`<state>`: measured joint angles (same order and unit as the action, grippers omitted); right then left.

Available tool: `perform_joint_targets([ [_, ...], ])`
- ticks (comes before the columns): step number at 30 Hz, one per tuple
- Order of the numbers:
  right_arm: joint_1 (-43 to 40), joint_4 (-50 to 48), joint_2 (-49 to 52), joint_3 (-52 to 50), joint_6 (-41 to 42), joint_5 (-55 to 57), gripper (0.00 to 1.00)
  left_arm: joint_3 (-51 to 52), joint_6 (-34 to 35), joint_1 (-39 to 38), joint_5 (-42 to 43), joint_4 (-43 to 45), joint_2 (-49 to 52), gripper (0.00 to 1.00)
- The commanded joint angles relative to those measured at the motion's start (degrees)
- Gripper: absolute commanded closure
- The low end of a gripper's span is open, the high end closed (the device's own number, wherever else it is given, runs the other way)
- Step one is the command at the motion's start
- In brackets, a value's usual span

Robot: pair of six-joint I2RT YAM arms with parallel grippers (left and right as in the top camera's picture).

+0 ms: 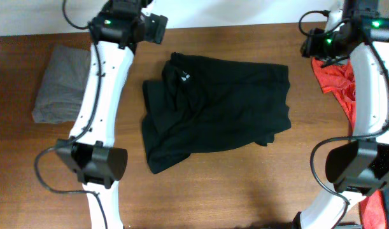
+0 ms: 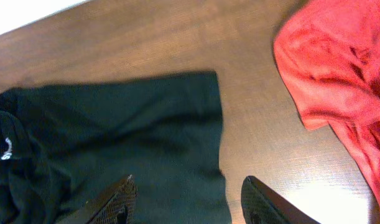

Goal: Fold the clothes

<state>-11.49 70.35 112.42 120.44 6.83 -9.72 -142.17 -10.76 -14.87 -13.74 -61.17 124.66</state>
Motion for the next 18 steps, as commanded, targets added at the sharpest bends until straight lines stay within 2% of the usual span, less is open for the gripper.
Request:
perform_joint_targets([
  [1, -1.6, 5.6, -4.5, 1.1, -0.6, -0.2, 0.41, -3.1, 0.8, -0.3, 0.4, -8.0, -7.6, 0.01],
  [3, -1.7, 9.2, -4.7, 1.1, -0.6, -0.3, 0.41, -3.1, 0.9, -0.3, 3.0, -13.8, -8.2, 0.01],
  [6, -1.2, 14.0, -4.1, 0.3, -0.4, -0.6, 0.41, -1.9, 0.9, -0.3, 11.5, -21.6, -7.7, 0.01],
  [9, 0.2, 14.7, -3.5, -2.9, -0.4, -0.6, 0.43, 1.3, 2.2, -0.3, 13.3, -22.5, -7.0, 0.04],
  [11, 1.0, 14.3, -3.0, -6.1, -0.4, -0.6, 0.43, 4.8, 2.1, -0.3, 15.8, -22.2, -6.9, 0.06],
  [13, 1.8, 12.4, -2.8, -11.8, -0.4, -0.6, 0.39, 9.9, 2.1, -0.3, 18.4, -20.1, -6.9, 0.02],
  [18, 2.1, 7.4, -2.8, -20.3, -0.4, -2.5, 0.39, 20.7, -0.9, -0.4, 21.0, -7.2, -6.3, 0.02],
])
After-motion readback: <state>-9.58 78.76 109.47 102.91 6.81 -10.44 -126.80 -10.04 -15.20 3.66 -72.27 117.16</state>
